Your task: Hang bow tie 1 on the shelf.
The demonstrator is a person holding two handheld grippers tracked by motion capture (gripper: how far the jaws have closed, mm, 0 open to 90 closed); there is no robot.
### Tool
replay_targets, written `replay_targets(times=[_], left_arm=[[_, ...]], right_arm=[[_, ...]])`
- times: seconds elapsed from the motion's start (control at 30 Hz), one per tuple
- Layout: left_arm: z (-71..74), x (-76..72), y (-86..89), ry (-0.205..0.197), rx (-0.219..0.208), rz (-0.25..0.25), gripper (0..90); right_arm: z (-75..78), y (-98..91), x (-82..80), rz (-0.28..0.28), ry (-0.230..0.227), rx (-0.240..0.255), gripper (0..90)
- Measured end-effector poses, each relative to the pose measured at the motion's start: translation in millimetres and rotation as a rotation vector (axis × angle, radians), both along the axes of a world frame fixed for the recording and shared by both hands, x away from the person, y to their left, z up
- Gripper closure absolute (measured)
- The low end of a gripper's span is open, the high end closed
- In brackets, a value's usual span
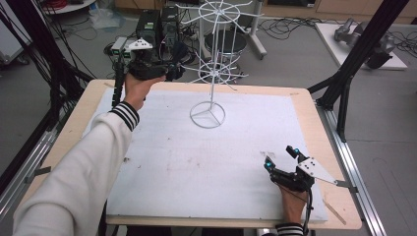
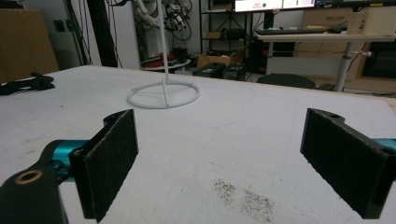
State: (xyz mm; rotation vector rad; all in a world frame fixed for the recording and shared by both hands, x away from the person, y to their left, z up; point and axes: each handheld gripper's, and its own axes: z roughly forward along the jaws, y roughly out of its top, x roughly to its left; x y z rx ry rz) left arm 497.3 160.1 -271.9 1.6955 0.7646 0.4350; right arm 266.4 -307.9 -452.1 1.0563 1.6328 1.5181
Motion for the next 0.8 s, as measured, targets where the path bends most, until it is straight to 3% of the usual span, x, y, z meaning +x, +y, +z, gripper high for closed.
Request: replay_targets(times=[0.5, 0.8], left_arm=[[5.2, -0.1, -17.7, -0.007, 0.018, -0.046, 74.6], [1.0, -0.9, -23.0, 0.013, 0.035, -0.076, 74.6]], right_arm=[[0.0, 0.0, 0.1, 0.0, 0.002, 0.002, 10.6], [0.0, -0.3, 0.8, -0.002, -0.003, -0.002, 10.6]])
